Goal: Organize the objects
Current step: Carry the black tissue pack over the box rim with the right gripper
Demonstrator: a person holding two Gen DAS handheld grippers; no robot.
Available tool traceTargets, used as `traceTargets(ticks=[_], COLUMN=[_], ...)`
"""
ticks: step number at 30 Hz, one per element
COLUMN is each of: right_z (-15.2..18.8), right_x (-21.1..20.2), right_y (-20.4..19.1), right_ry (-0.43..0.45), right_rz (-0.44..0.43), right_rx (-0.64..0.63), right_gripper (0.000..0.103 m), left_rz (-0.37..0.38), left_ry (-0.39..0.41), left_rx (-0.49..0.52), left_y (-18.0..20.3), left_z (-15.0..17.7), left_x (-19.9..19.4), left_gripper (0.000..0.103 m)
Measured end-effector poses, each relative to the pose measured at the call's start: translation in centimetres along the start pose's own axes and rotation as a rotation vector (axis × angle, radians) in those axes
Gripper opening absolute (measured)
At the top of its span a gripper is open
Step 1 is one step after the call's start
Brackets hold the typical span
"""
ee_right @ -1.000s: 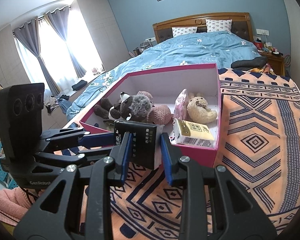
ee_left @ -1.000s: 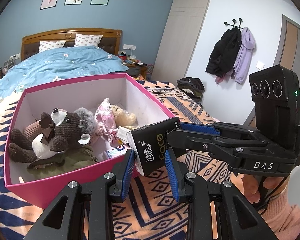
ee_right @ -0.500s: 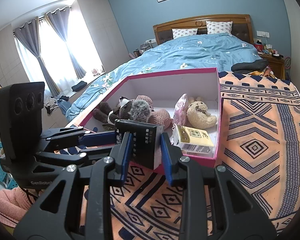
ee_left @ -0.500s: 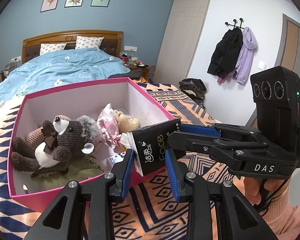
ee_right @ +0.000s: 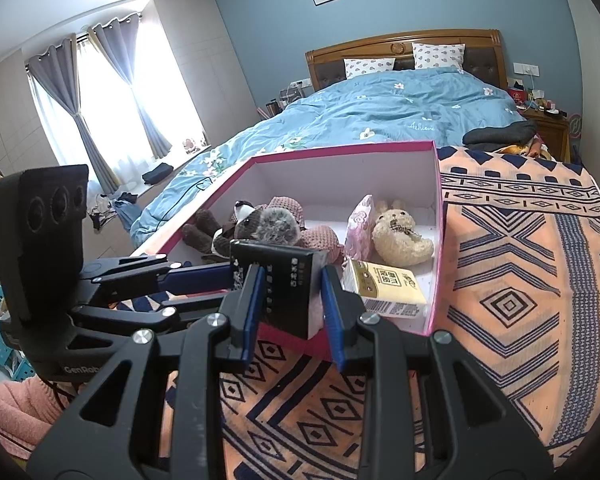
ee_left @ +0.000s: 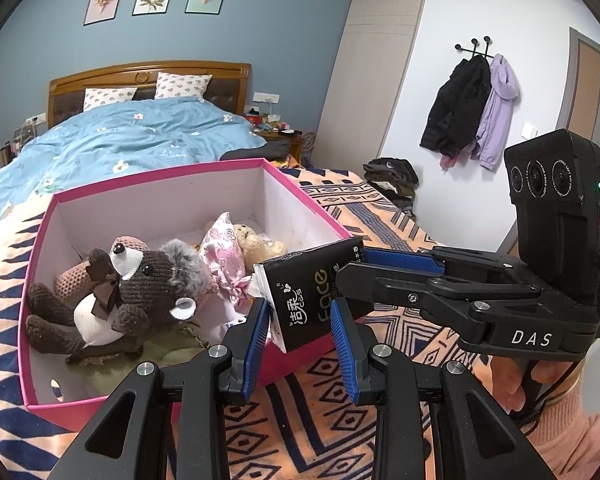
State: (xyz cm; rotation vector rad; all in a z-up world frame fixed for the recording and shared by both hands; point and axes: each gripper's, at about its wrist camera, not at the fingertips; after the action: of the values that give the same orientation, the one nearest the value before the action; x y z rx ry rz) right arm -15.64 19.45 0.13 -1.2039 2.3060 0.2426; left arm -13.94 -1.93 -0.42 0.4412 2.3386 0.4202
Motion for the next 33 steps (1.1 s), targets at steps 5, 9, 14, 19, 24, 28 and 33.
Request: traceTargets(ticks=[5,9,14,19,24,28,33], right_z=[-0.4,-0.5,-0.5,-0.5,-0.5,-0.5,-0.5], right_x=[0.4,0.7,1.2,1.6,1.9,2.2,2.6], right_y=[0.4,0.7,1.2,1.5,1.8,2.0,2.3], right_ry=[-0.002,-0.002,-0.007,-0.007,-0.013,-0.019,-0.024], right_rz=[-0.005,-0.006,-0.011,-0.010,-0.007,-0.007,-0.007], right_rx=[0.008,0.014,0.022,0.030,0.037,0.042,0.049], right_gripper=[0.032,0.032,0.032,0.032,0.032,0.032,0.032], left_rz=[-0.006,-0.011,-0.020,-0.025,-0.031,-0.037,-0.045], left_ry=[0.000,-0.003,-0.007,-0.011,-0.015,-0.020,-0.029], left_rx=[0.001,-0.001,-0.007,-0.009,-0.010,-0.012,-0.013], left_y=[-0.1,-0.3,-0.5,-0.7,-0.8,-1.0,-1.1], left_z=[-0.3,-0.7,-1.1,-1.5,-1.5,-1.7,-1.7], left_x=[0.2,0.6,1.1,1.5,1.7,1.9,2.4], left_gripper=[0.031,0.031,0.031,0.031,0.031,0.031,0.031])
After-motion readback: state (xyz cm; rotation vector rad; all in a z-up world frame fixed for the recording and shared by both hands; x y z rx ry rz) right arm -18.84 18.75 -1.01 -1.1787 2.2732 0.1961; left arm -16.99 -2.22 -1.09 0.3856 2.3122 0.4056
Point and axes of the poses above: each gripper's, at about its wrist camera, not at the fingertips, and x roughly the way its jaws point, y to its right, z to its underside, and after that the axes turned 15 degrees about -x, right-handed
